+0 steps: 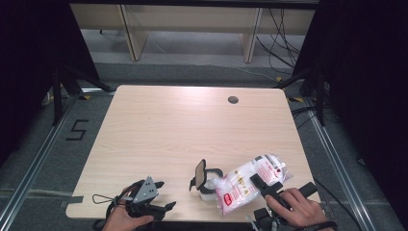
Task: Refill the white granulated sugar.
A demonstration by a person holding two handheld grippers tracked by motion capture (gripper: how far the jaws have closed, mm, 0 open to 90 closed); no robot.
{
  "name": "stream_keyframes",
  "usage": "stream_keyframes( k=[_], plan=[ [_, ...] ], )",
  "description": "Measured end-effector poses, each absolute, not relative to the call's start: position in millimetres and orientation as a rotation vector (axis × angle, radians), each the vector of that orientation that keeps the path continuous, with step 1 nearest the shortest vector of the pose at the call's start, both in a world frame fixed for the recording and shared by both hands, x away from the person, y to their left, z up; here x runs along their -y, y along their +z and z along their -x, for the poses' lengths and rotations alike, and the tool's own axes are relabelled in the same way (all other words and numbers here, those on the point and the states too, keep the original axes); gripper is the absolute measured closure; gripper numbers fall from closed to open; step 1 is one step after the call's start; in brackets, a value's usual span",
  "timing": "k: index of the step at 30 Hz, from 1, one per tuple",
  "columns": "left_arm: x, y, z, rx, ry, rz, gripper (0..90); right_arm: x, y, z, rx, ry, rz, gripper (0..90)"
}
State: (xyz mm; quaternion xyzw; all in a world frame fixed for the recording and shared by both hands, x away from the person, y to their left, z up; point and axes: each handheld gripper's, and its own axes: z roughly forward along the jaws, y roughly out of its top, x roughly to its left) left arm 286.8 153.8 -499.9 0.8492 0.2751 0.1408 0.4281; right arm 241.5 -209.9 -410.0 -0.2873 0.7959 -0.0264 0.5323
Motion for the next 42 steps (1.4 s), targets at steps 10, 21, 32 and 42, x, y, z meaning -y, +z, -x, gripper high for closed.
stream_keyframes(
  k=[10,21,32,42],
  plan=[
    [-153.3,-500.1,-286.3,-0.69,0.348,-2.116,22.8,210.2,-409.1,-242.6,-1.896,-0.059,0.69,71.9],
    [-153.6,-500.0,-286.5,-0.689,0.356,-2.122,22.8,210.3,-408.4,-243.1,-1.897,-0.067,0.692,72.2],
    [-152.1,-500.4,-285.6,-0.696,0.35,-2.118,22.7,209.3,-407.2,-242.1,-1.891,-0.082,0.691,72.4],
    [-151.9,-500.4,-285.5,-0.694,0.349,-2.12,22.7,209.4,-408.4,-242.3,-1.897,-0.074,0.677,72.7]
  ],
)
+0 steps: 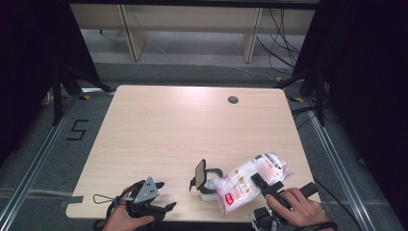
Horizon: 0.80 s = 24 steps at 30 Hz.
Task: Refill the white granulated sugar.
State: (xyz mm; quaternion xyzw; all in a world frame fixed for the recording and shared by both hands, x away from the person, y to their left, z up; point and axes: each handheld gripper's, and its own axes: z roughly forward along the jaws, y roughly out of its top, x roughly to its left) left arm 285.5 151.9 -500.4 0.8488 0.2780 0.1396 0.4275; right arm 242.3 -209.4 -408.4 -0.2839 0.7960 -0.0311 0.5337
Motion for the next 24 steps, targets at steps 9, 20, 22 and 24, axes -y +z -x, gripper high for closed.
stream_keyframes(
  k=[9,20,22,24],
  plan=[
    [-151.8,-500.4,-285.3,-0.694,0.344,-2.123,22.7,209.6,-408.2,-242.8,-1.918,-0.092,0.67,72.9],
    [-151.9,-500.6,-286.2,-0.674,0.353,-2.123,22.7,211.5,-408.3,-246.5,-1.917,-0.065,0.67,73.2],
    [-152.3,-500.4,-286.8,-0.664,0.358,-2.126,22.7,212.5,-408.8,-247.1,-1.918,-0.062,0.665,73.2],
    [-152.4,-500.0,-286.6,-0.671,0.354,-2.132,22.7,212.7,-408.9,-247.3,-1.918,-0.062,0.664,73.3]
  ],
)
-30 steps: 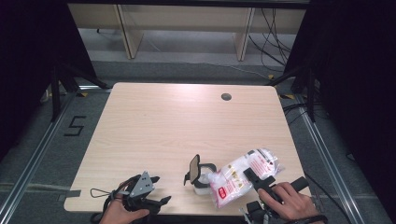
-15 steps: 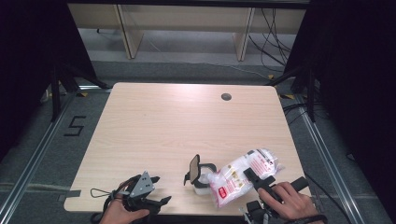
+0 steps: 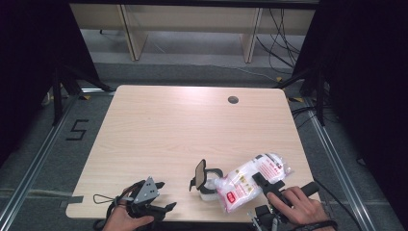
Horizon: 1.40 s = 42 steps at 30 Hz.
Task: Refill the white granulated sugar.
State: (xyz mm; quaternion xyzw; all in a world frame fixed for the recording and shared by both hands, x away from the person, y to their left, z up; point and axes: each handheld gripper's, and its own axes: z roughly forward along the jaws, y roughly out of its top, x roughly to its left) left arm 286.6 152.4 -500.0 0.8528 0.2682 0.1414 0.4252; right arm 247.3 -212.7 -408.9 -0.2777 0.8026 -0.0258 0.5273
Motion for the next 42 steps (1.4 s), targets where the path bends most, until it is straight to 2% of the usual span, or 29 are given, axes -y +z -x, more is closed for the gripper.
stream_keyframes(
  k=[42],
  plan=[
    [-152.4,-501.2,-286.3,-0.677,0.342,-2.131,22.7,209.9,-406.9,-244.7,-1.923,-0.083,0.662,73.8]
  ],
)
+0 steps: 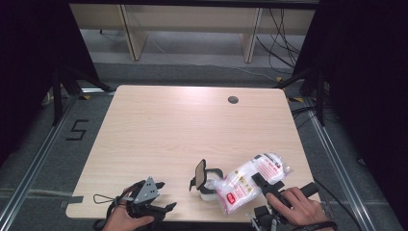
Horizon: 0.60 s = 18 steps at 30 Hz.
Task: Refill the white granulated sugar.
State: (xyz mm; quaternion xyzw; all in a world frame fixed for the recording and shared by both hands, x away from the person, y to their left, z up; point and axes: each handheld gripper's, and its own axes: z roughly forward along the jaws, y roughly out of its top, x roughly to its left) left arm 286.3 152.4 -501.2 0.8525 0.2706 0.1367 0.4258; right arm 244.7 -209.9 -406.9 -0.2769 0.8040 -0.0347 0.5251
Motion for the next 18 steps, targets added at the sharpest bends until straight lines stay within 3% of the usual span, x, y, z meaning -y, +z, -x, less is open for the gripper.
stream_keyframes(
  k=[18],
  plan=[
    [-152.4,-500.8,-286.1,-0.671,0.354,-2.143,22.7,210.3,-406.9,-245.5,-1.931,-0.073,0.656,74.0]
  ],
)
